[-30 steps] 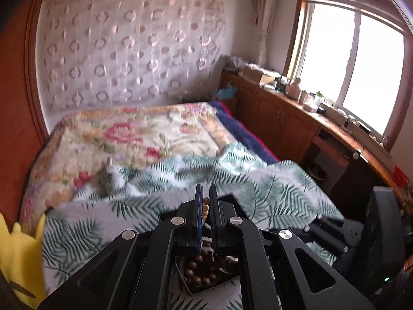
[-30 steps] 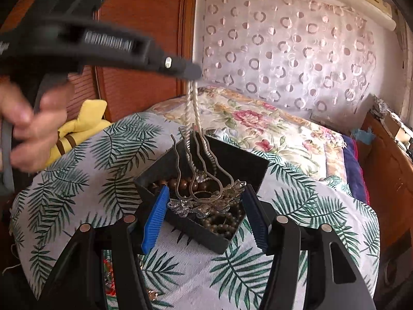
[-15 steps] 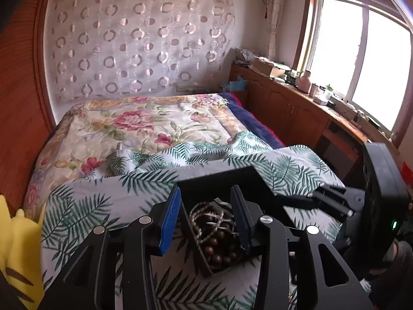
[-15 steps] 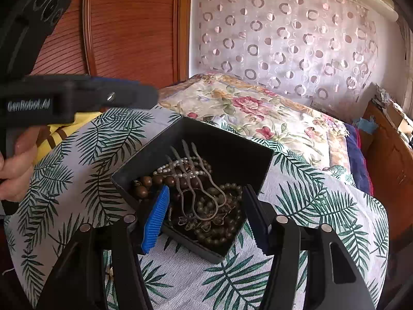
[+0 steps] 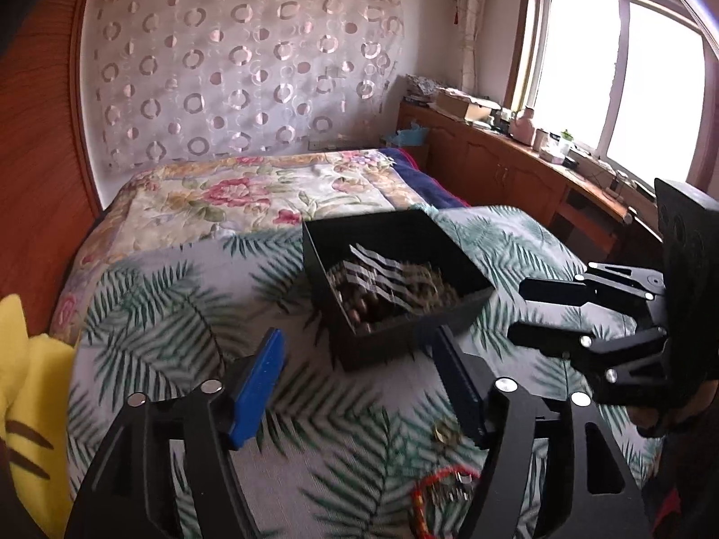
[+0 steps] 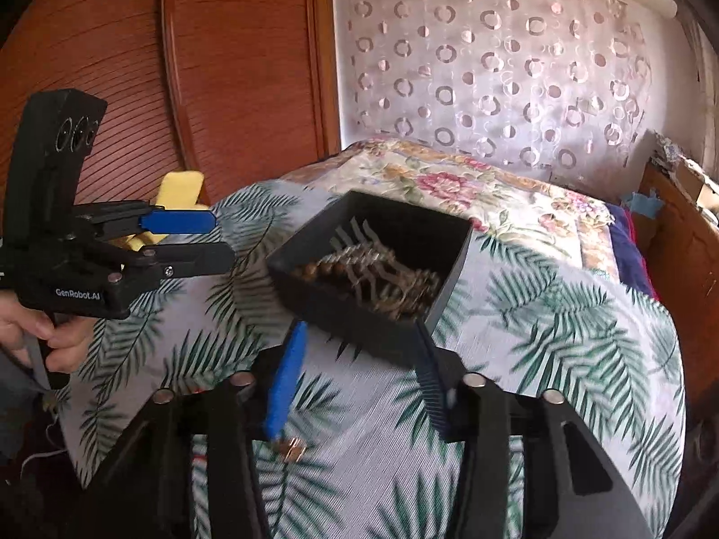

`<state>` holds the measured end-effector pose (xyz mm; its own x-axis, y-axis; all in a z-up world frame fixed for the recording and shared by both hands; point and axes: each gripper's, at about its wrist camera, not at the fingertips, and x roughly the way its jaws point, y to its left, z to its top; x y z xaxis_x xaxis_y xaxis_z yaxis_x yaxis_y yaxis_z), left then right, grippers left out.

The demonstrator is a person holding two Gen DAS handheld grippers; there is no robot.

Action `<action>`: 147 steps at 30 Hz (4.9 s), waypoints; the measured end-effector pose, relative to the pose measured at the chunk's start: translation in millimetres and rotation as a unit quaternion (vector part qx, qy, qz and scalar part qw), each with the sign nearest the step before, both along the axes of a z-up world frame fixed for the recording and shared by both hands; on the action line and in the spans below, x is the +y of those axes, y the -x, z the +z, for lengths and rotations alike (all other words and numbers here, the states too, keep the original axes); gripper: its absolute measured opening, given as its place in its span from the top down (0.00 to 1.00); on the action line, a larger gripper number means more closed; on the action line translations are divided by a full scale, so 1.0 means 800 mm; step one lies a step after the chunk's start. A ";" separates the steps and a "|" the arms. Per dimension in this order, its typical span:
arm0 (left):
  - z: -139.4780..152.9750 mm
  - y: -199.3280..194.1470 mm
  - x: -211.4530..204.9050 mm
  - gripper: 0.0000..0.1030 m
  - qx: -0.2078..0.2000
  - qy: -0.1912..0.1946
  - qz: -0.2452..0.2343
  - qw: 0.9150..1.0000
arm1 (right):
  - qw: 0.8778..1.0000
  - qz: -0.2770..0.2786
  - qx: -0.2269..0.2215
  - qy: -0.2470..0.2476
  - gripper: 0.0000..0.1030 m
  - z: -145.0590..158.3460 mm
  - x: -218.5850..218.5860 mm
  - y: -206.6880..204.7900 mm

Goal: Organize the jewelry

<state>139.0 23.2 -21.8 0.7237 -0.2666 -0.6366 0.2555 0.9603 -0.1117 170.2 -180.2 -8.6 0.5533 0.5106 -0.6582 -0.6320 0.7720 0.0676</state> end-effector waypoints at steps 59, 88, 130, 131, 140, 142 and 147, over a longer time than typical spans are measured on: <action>-0.075 0.089 -0.024 0.94 0.063 -0.049 -0.021 0.997 | 0.996 0.057 0.026 0.057 0.84 -0.040 0.009 0.081; 0.013 0.051 -0.024 0.94 -0.023 -0.002 -0.020 1.000 | 0.999 0.041 -0.008 0.030 0.84 0.003 -0.002 0.054; -0.001 -0.101 -0.050 0.81 0.004 -0.018 -0.008 1.000 | 1.000 0.022 0.009 -0.005 0.65 -0.001 -0.002 -0.067; 0.000 -0.099 -0.049 0.73 0.002 -0.018 -0.006 1.000 | 1.000 0.020 0.008 -0.005 0.65 -0.001 -0.003 -0.064; -0.004 -0.074 -0.044 0.32 -0.003 -0.030 0.014 0.999 | 1.000 0.012 0.004 -0.008 0.65 0.001 -0.008 -0.038; -0.005 -0.062 -0.041 0.22 -0.008 -0.032 0.020 0.999 | 1.000 0.012 0.004 -0.009 0.65 0.001 -0.008 -0.031; -0.004 -0.036 -0.032 0.10 -0.011 -0.024 0.025 0.999 | 1.000 0.018 0.005 -0.005 0.65 -0.001 -0.001 -0.008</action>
<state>167.6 -2.2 -24.9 0.7490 -0.1993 -0.6319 0.2082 0.9762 -0.0612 176.9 -180.9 -9.6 0.5282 0.5361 -0.6585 -0.6585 0.7482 0.0809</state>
